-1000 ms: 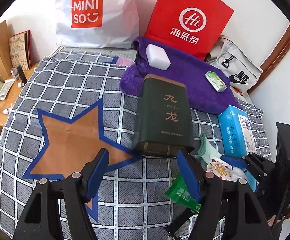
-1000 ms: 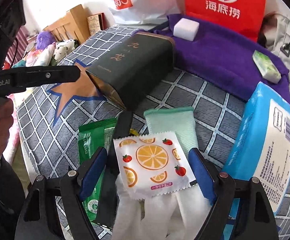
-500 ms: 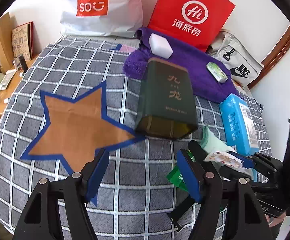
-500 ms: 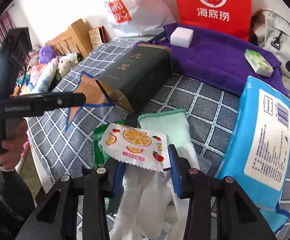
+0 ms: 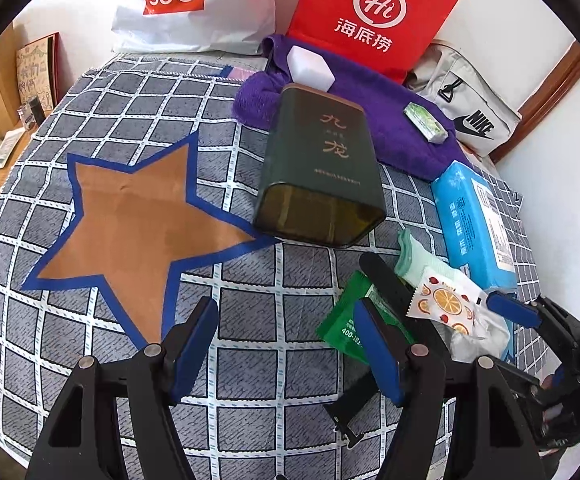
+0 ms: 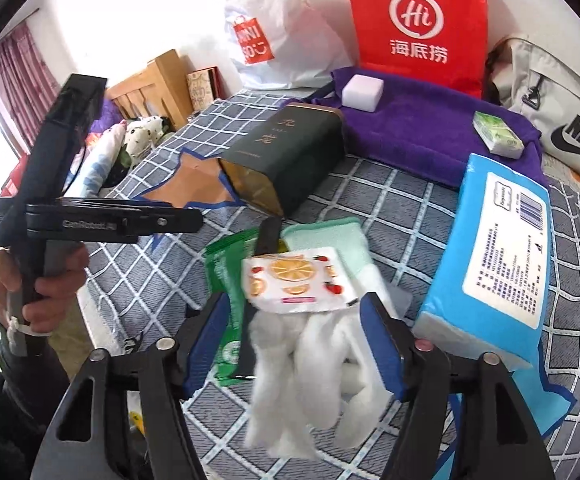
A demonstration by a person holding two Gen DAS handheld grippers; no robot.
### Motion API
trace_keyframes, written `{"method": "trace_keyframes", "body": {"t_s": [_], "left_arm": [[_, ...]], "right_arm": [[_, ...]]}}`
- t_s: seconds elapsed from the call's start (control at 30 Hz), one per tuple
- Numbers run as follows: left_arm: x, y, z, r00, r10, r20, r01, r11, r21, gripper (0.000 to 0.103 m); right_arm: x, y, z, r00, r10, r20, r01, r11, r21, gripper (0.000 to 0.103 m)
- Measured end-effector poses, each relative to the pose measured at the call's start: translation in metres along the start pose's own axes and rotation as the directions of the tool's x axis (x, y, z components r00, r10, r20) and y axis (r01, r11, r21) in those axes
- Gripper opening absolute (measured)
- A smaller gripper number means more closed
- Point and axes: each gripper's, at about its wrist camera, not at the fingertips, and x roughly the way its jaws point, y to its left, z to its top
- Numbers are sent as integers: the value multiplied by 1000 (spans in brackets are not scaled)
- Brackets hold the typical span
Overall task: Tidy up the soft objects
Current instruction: 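Lift the snack packet with the right tool while the left tool grasps the black strap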
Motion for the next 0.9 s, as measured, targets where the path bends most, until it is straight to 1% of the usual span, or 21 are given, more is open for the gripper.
{"method": "trace_keyframes", "body": {"t_s": [0.07,0.1,0.17,0.27,0.33,0.37,0.43,0.5,0.6,0.77,0.9], "left_arm": [[2,1,0,1000,-6,-3,6,1000,-6,68],[2,2,0,1000,-8,-4,8,1000,-8,68],[2,3,-1,1000,-11,-4,11,1000,-8,68],[3,7,-1,1000,-19,-2,19,1000,-16,68],[4,10,-1,1000,-21,-3,20,1000,-22,68],[5,11,-1,1000,-21,-3,21,999,-25,68],[6,14,-1,1000,-22,-6,22,999,-32,68],[8,16,0,1000,-20,-9,19,999,-38,68],[9,16,-1,1000,-15,-12,15,999,-38,68],[6,11,-5,1000,-11,-13,11,1000,-27,68],[3,5,-11,1000,-3,-15,3,1000,-17,68]], "right_arm": [[4,5,5,1000,-27,9,27,1000,-13,78],[8,6,9,999,-53,5,53,998,-21,78],[21,5,18,996,-80,-40,79,997,-24,78],[41,-1,25,991,-63,-115,62,998,-11,78],[51,-4,28,987,-60,-150,59,998,-6,78],[55,-5,28,984,-60,-165,60,998,-4,77],[58,-5,28,983,-62,-173,62,998,-4,70],[56,-6,27,985,-46,-167,47,999,2,60],[49,-7,25,989,-37,-146,40,999,18,53],[28,-9,22,998,-8,-66,12,998,54,52],[12,-9,19,1000,1,-15,1,997,75,51]]}}
